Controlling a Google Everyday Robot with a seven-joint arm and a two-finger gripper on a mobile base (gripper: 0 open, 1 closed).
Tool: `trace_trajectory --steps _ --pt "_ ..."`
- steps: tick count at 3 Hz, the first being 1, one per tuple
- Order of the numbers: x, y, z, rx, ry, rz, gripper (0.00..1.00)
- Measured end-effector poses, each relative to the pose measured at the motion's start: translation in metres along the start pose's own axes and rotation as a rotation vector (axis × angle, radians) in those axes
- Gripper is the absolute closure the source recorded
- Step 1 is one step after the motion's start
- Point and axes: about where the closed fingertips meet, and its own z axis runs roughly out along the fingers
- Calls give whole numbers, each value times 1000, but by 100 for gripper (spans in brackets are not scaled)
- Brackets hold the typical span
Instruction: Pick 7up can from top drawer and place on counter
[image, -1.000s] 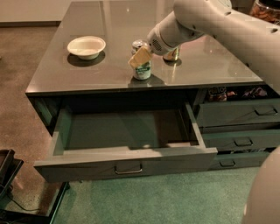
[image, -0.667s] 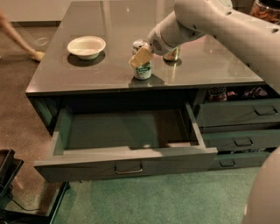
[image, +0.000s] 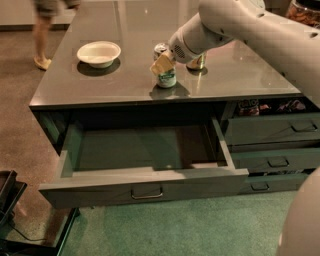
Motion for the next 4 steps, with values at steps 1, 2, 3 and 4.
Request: trace_trajectory --steps 1,2,3,4 --pt "0 0 0 -1 0 0 0" --pt "0 0 0 -1 0 0 0" --pt "-17 -1 -14 44 -28 -34 0" --pt "-50 -4 -44 109 -80 -101 0"
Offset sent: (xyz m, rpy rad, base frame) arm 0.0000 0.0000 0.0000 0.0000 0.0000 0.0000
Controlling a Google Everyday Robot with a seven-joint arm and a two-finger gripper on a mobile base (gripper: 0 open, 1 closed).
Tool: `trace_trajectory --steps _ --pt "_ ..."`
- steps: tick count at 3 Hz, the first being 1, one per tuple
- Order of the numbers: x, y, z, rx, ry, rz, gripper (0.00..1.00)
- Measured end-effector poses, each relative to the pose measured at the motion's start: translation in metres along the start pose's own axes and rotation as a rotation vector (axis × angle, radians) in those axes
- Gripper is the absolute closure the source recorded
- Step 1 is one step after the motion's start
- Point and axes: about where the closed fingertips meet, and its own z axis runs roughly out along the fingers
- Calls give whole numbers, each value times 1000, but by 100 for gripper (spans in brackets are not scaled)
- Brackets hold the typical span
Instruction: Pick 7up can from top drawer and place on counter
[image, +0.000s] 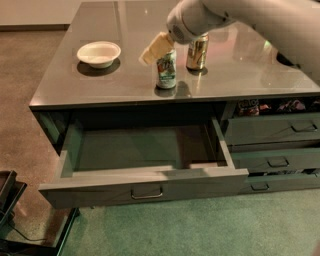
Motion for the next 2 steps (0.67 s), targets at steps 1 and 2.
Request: trace_trajectory --steps 1,2 --pt "-45 -7 -33 65 -62 -83 0" --pt "-47 -8 -35 68 -64 -85 0"
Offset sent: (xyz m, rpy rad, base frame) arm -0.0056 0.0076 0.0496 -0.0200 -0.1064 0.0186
